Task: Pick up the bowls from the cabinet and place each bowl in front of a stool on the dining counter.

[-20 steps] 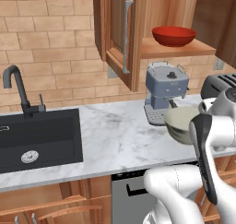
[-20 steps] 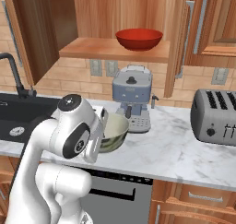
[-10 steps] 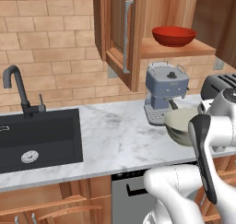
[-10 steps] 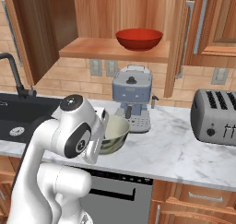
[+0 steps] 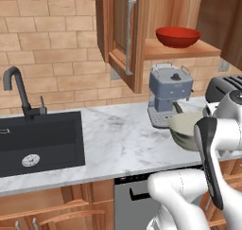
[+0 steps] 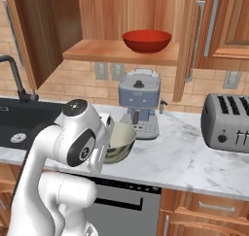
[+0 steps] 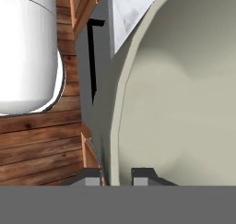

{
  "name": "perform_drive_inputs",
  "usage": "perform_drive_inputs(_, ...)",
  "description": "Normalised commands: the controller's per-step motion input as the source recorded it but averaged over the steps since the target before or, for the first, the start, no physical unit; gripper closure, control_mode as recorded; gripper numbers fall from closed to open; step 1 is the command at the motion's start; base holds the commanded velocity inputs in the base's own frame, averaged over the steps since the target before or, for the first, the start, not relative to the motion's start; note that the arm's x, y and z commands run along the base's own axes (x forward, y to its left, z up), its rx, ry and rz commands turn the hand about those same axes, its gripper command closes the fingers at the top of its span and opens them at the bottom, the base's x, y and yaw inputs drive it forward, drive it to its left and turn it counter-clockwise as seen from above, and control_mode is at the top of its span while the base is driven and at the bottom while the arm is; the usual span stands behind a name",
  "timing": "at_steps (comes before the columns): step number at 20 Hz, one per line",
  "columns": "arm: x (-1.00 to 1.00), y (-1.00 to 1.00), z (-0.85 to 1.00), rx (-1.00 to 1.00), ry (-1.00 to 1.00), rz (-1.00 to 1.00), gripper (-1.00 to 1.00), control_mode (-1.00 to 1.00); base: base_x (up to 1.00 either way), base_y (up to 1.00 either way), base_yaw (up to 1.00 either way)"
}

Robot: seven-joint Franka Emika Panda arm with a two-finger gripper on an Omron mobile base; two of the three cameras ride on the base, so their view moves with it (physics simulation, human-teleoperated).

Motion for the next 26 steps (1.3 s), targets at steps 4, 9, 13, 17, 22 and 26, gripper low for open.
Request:
perform_drive_inputs(4, 0.00, 0.00, 0.00, 0.00, 0.00, 0.00, 1.00, 1.00, -0.99, 0.11, -0.23)
perform_drive_inputs(9, 0.00, 0.00, 0.00, 0.00, 0.00, 0.00, 1.00, 1.00, -1.00, 0.24, -0.51)
perform_drive_inputs(13, 0.00, 0.00, 0.00, 0.00, 0.00, 0.00, 1.00, 1.00, -0.84, 0.20, -0.67)
perform_drive_inputs(17, 0.00, 0.00, 0.00, 0.00, 0.00, 0.00, 1.00, 1.00, -0.59, 0.21, -0.67)
perform_drive_inputs(22, 0.00, 0.00, 0.00, 0.00, 0.00, 0.00, 1.00, 1.00, -0.49, 0.18, -0.85)
perform_drive_inputs(26, 0.00, 0.00, 0.00, 0.00, 0.00, 0.00, 1.00, 1.00, -0.35, 0.20, -0.96)
